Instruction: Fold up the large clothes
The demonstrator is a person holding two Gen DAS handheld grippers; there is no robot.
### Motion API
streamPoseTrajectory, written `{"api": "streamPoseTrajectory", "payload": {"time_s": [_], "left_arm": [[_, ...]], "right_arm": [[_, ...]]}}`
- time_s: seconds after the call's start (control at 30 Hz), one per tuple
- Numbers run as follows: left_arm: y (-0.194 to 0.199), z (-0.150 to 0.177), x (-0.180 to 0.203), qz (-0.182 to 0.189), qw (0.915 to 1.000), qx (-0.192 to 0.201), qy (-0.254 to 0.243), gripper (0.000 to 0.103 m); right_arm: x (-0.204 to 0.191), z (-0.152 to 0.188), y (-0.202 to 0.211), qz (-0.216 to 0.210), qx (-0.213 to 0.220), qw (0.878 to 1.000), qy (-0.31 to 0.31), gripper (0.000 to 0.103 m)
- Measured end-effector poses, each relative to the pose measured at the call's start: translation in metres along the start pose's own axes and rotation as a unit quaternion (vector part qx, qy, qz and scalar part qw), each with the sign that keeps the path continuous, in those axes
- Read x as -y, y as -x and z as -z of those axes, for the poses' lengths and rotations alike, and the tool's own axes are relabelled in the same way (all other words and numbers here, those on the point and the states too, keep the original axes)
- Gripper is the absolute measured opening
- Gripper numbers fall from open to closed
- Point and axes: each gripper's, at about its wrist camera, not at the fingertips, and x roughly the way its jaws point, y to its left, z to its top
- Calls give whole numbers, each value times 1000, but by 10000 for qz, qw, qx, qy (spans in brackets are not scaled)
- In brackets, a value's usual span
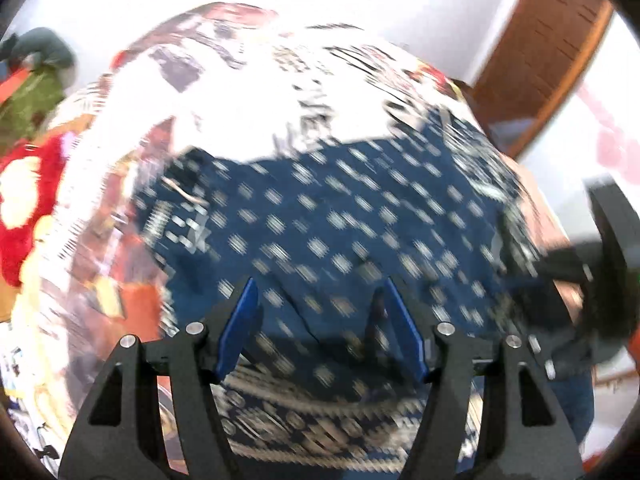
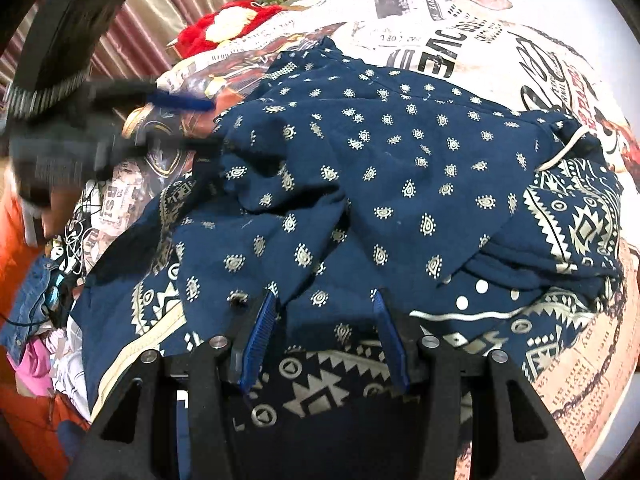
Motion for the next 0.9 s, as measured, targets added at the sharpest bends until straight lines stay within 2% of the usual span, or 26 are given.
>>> {"api": "streamPoseTrajectory", "payload": {"time_s": [0.13,0.23,0.3,0.37,0.43,0.53,0.63,0.73,0.83,0.9], "left_arm": [[-31,-19,-13,17,9992,-302,253,65],[-55,-3,-5,323,9969,-678,220,65],[-64,10,7,302,9963,-804,13,65],[-66,26,16,122,9965,-812,-179,65],[-58,35,17,19,9976,-661,-198,65],[-39,43,13,61,9984,-567,-2,65],[-5,54,5,69,9994,-294,183,65],[32,73,-5,-92,9992,-93,367,65],[58,97,-13,-361,9983,-94,437,65],[67,118,-17,-512,9972,-207,502,65]], "right_arm": [[0,3,2,1,11,10000,-23,48],[4,5,7,-77,49,9998,-176,48],[9,5,11,-123,103,9995,-277,48],[12,5,16,-102,149,9992,-353,48],[15,6,23,-12,217,9988,-430,48],[17,9,38,94,393,9976,-567,48],[17,15,61,200,632,9947,-781,48],[9,27,88,487,874,9916,-814,50],[-4,44,114,636,1092,9884,-837,59],[-15,57,127,640,1199,9870,-853,60]]}}
